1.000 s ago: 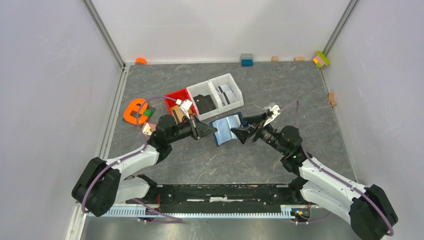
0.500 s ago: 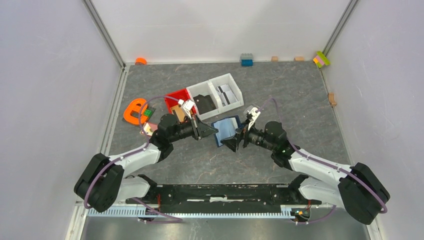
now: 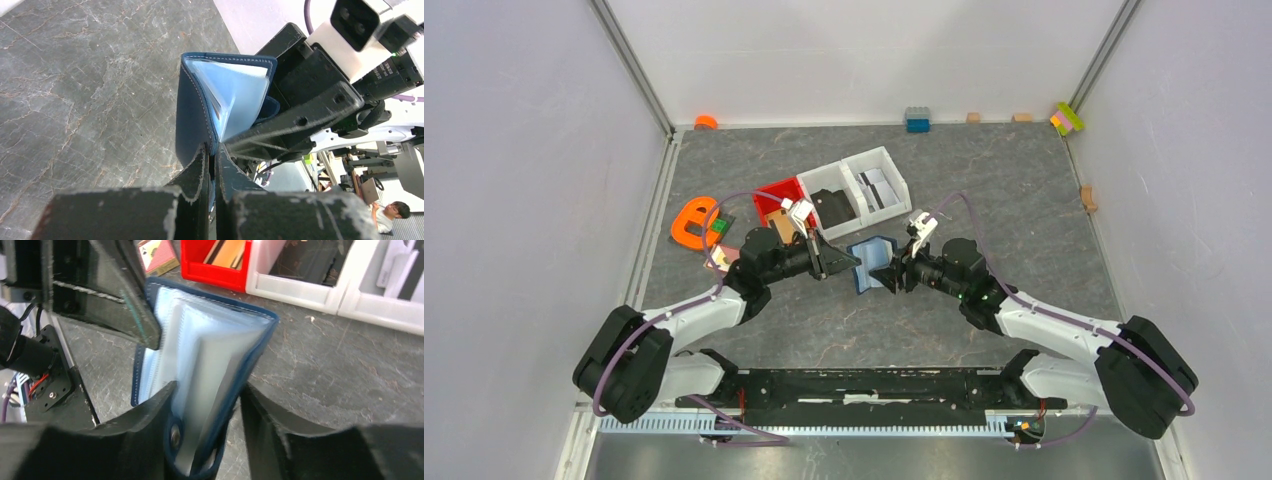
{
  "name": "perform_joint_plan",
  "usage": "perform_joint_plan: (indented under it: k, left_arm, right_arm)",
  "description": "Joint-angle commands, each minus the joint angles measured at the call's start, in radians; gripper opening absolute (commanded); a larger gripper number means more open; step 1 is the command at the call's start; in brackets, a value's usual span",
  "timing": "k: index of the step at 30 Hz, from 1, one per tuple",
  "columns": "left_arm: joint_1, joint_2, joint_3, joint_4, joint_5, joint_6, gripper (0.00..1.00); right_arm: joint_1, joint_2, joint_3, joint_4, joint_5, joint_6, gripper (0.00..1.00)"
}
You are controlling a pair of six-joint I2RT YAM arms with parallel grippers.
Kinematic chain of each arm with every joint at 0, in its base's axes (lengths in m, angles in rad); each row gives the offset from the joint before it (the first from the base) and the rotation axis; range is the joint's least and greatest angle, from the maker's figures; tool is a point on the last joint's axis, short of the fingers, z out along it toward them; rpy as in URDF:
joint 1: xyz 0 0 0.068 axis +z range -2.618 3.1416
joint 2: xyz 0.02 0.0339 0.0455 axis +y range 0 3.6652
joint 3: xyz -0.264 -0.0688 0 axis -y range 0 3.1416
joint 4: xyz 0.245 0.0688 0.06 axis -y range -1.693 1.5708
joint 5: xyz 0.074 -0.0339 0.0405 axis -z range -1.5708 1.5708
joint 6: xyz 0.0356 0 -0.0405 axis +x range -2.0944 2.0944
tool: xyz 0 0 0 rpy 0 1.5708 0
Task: Take the credit cards out of the card holder
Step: Open the card holder at the center of the board.
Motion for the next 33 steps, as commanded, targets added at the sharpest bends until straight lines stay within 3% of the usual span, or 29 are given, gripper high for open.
perform_joint_plan:
  k: [1,8,9,12,17,25,27,30,33]
  left_arm:
    - [-0.011,-0.010,0.040,0.080,0.031,-0.013,0.02]
    - [-0.010,-0.018,0.038,0.078,0.027,-0.012,0.02]
    - [-0.010,-0.018,0.038,0.077,0.025,-0.010,0.02]
    - [-0.010,-0.022,0.052,0.002,-0.016,0.017,0.02]
    - [-0.010,0.000,0.085,-0.120,-0.065,0.049,0.02]
    - [-0.010,0.051,0.124,-0.198,-0.080,0.064,0.02]
    - [-0.010,0.069,0.142,-0.241,-0.093,0.075,0.02]
    - [-0.010,0.109,0.168,-0.272,-0.084,0.082,0.02]
    - [-0.010,0.136,0.185,-0.297,-0.080,0.083,0.02]
  right_arm:
    - [0.009,0.001,0.045,-0.006,0.012,-0.015,0.47]
    - [0.008,-0.027,0.040,-0.036,0.088,-0.020,0.31]
    - [0.009,-0.031,0.040,-0.056,0.128,-0.018,0.34]
    - [0.007,-0.056,0.043,-0.132,0.304,0.006,0.70]
    - [0.002,-0.126,0.018,-0.168,0.472,0.038,0.91]
    - [0.001,-0.164,0.004,-0.175,0.497,0.008,0.92]
    - [0.001,-0.153,0.017,-0.160,0.384,-0.043,0.92]
    - [0.010,-0.137,0.011,-0.080,0.214,-0.064,0.81]
    - [0.038,-0.109,0.017,-0.040,0.136,-0.079,0.80]
